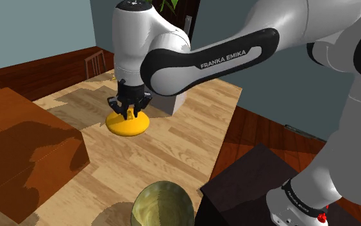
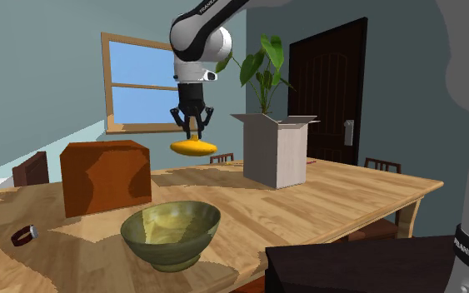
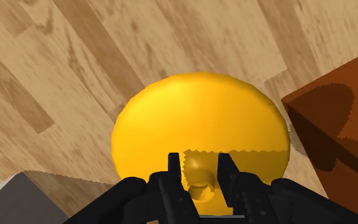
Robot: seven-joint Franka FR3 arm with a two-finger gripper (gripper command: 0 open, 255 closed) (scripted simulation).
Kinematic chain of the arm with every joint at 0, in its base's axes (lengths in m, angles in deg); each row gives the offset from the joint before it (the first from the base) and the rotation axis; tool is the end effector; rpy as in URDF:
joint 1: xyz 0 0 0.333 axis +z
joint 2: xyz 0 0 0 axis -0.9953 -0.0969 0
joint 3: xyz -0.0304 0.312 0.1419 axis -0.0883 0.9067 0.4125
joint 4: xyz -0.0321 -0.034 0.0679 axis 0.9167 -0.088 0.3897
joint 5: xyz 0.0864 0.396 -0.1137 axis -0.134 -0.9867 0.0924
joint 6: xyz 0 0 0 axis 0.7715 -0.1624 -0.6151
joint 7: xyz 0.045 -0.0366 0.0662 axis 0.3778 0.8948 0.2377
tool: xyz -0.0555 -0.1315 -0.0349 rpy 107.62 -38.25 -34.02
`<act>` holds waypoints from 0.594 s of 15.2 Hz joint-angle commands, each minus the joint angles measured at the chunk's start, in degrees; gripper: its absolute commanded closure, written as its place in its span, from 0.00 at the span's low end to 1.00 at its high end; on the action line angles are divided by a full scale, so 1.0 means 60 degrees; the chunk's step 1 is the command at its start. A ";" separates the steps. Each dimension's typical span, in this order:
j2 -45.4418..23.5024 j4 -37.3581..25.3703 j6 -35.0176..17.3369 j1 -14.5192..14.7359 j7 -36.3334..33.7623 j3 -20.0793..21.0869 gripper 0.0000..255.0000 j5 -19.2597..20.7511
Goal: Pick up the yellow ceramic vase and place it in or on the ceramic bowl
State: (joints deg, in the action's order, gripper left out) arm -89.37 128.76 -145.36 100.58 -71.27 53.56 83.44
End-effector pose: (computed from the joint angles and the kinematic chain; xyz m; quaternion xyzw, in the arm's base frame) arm 0.5461 0.4472 0.3638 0.9945 -0.0638 0.0818 0.0157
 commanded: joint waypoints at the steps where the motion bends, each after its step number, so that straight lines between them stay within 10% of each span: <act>1: 0.0312 0.0317 -0.0012 -0.0007 -0.0091 0.0094 1.00 -0.0109; 9: 0.2488 0.2804 -0.0453 0.0142 -0.0891 0.0795 1.00 -0.1016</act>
State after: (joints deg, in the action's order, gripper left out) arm -76.06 144.22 -148.15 101.29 -76.23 57.81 78.22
